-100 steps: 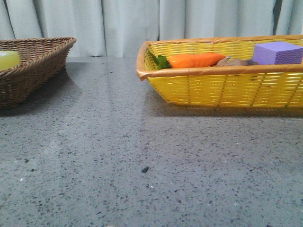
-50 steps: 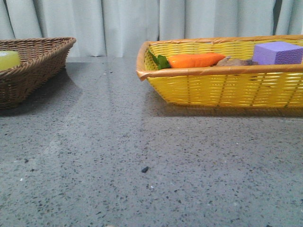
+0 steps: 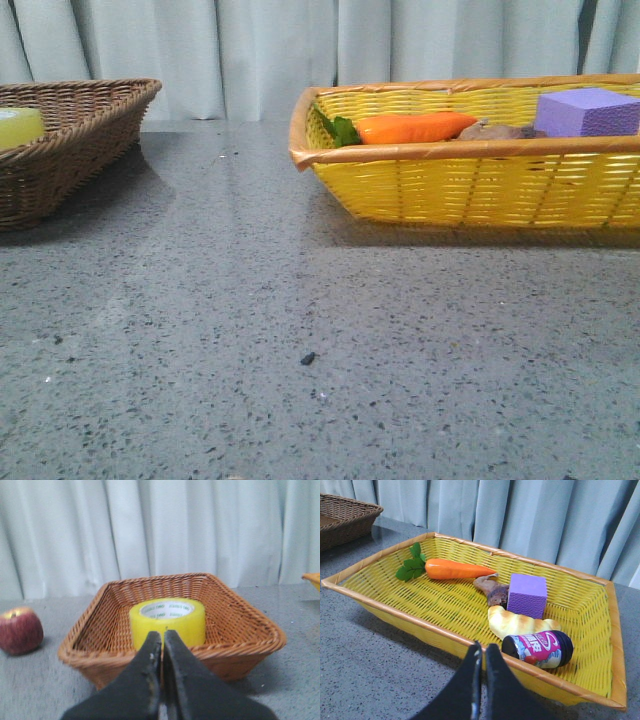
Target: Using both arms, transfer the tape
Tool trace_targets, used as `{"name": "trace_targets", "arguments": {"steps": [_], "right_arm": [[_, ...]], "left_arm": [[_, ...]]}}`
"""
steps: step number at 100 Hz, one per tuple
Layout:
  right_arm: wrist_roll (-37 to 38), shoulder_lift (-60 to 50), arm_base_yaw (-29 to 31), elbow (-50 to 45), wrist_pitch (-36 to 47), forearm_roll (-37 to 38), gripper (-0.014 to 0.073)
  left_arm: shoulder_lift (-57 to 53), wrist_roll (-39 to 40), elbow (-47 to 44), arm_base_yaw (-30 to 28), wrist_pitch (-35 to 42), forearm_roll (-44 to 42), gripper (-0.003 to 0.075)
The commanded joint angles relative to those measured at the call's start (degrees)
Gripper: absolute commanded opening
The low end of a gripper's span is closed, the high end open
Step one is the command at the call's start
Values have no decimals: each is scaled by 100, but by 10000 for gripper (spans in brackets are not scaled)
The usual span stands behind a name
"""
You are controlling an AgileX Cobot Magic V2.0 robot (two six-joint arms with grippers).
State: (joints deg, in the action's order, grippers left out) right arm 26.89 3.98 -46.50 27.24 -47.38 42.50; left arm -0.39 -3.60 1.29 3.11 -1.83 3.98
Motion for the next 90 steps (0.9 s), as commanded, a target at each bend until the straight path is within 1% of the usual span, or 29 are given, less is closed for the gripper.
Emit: {"name": "trace_targets", "arguments": {"steps": [1,5,19,33,90], "right_arm": [[-17,79,7,112,304,284,-74],[-17,79,7,112,304,297,-74],[-17,79,7,112,303,297,-74],[-17,79,7,112,303,297,-74],[-17,79,7,112,303,297,-74]], "left_arm": [[-167,306,-229,-140,752,-80,-20],[-167,306,-203,-171,183,-139,-20],[-167,588,-212,-171,-596,-321,-20],[-167,590,-212,-171,-1374,-321,-20],[-167,590,-202,-171,-1366,-311,-20]]}}
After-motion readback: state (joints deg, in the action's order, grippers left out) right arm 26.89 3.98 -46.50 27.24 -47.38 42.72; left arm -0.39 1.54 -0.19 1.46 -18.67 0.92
